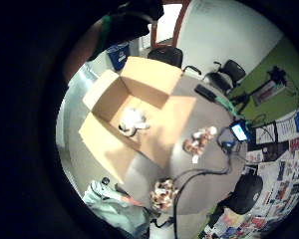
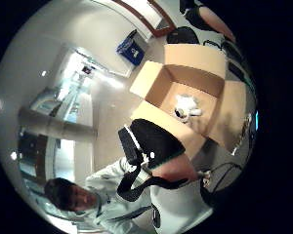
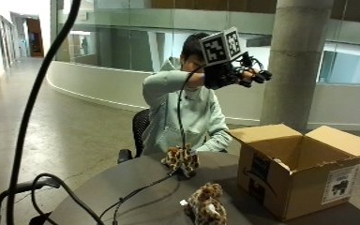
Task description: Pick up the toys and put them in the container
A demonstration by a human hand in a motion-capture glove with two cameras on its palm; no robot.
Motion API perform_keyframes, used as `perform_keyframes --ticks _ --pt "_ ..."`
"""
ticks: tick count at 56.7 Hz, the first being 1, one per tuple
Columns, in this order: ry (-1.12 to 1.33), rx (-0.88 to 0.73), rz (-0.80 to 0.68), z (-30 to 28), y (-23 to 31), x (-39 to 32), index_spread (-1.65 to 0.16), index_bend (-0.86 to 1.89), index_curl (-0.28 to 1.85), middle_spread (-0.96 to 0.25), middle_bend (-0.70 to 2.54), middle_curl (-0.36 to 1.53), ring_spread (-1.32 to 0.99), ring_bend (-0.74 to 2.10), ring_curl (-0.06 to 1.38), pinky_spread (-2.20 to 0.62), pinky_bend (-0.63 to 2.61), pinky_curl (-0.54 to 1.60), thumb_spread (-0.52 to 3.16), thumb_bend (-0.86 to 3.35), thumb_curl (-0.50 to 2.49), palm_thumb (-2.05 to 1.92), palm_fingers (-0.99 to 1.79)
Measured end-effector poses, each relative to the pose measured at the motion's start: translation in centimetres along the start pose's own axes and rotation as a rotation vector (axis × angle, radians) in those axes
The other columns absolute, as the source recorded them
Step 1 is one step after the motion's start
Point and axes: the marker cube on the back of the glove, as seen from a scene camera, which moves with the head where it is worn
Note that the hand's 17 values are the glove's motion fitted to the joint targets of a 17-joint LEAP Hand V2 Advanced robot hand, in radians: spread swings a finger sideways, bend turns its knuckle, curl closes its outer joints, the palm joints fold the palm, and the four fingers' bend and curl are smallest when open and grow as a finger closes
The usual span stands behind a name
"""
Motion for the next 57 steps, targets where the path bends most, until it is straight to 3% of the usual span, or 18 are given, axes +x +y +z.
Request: perform_keyframes --ticks 11,25,41,49,54,57 --pt "0.095 -0.049 0.028 -0.2 5.0 6.6 -0.34 0.25 0.54 -0.1 0.19 0.41 -0.12 0.21 0.31 0.02 0.49 0.32 1.21 -0.04 0.34 -0.04 0.06" --pt "0.232 -0.168 0.004 5.4 9.2 17.4 -0.34 0.27 0.53 -0.11 0.21 0.42 -0.14 0.22 0.33 0.01 0.4 0.31 1.28 -0.04 0.28 -0.05 0.15" --pt "0.418 -0.34 -0.088 12.8 5.8 24.7 -0.34 0.13 0.44 -0.11 0.1 0.34 -0.13 0.15 0.31 0.01 0.6 0.37 1.2 -0.06 0.23 -0.08 -0.18" --pt "0.405 -0.507 0.023 17.7 3.0 28.4 -0.34 0.14 0.4 -0.11 0.1 0.29 -0.11 0.14 0.28 0.01 0.63 0.38 1.13 -0.05 0.24 -0.05 -0.24" --pt "0.382 -0.601 0.009 20.8 3.7 29.6 -0.34 0.16 0.39 -0.1 0.09 0.27 -0.1 0.13 0.27 0.01 0.61 0.38 1.08 -0.04 0.25 -0.03 -0.27" --pt "0.325 -0.592 0.018 22.2 3.6 30.0 -0.36 0.3 0.43 -0.1 0.07 0.25 -0.09 0.07 0.24 0.01 0.57 0.37 1.09 -0.01 0.26 0.02 -0.23"
